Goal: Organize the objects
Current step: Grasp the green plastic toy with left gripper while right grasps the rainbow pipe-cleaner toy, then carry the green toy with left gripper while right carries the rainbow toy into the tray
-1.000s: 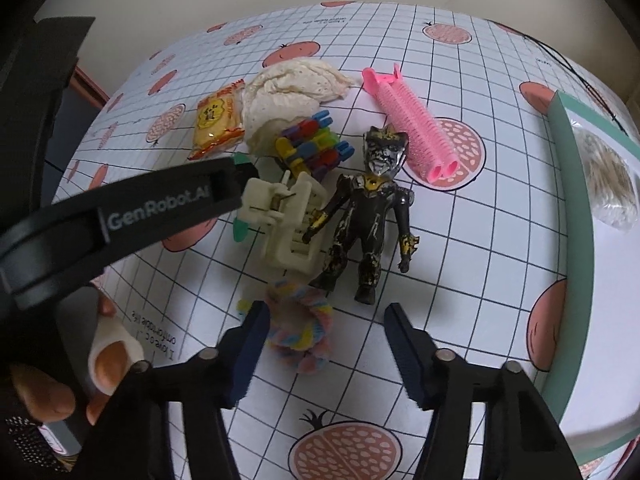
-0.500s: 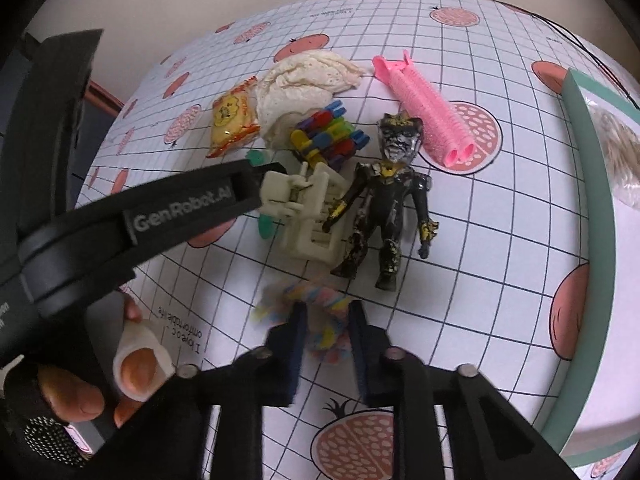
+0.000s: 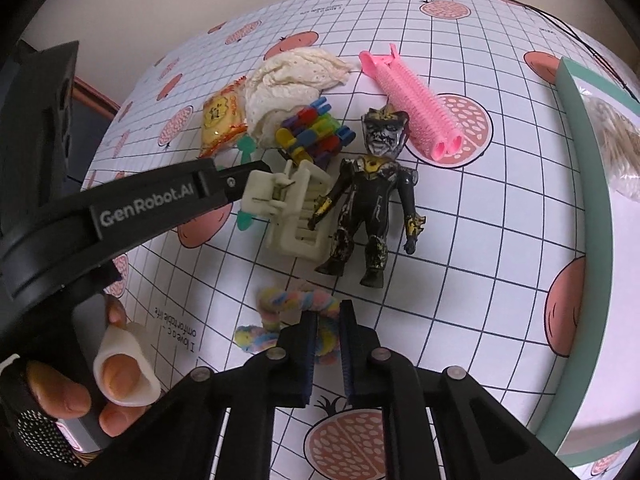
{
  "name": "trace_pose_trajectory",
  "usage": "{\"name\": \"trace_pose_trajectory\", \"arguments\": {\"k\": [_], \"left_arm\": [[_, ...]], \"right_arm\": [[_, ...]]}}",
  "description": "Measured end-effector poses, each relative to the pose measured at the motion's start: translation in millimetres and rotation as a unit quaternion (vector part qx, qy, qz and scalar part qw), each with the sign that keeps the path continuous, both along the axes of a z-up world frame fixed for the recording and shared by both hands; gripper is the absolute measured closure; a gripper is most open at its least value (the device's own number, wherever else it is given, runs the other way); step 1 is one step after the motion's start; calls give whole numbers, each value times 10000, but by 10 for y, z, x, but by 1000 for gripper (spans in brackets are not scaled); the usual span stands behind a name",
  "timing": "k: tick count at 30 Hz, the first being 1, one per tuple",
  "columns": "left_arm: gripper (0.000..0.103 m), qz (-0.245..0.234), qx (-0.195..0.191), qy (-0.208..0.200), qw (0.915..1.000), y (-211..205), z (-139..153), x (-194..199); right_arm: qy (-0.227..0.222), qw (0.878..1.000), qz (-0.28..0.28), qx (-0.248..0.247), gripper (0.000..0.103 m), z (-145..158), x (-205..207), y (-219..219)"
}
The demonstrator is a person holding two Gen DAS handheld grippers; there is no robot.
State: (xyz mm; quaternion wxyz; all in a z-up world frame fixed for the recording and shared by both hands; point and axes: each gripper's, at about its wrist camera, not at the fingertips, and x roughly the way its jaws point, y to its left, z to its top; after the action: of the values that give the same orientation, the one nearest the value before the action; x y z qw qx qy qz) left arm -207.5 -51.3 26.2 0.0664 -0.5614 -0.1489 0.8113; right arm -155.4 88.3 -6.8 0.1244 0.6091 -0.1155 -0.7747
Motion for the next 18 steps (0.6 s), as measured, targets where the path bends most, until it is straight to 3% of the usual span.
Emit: {"name": "trace_pose_trajectory", "arguments": {"k": [18], "left_arm": [[83,168,-239,31,9996,-144,205,83]], "right_arm": [[277,9993,-136,-207,92,197,6,127]]}}
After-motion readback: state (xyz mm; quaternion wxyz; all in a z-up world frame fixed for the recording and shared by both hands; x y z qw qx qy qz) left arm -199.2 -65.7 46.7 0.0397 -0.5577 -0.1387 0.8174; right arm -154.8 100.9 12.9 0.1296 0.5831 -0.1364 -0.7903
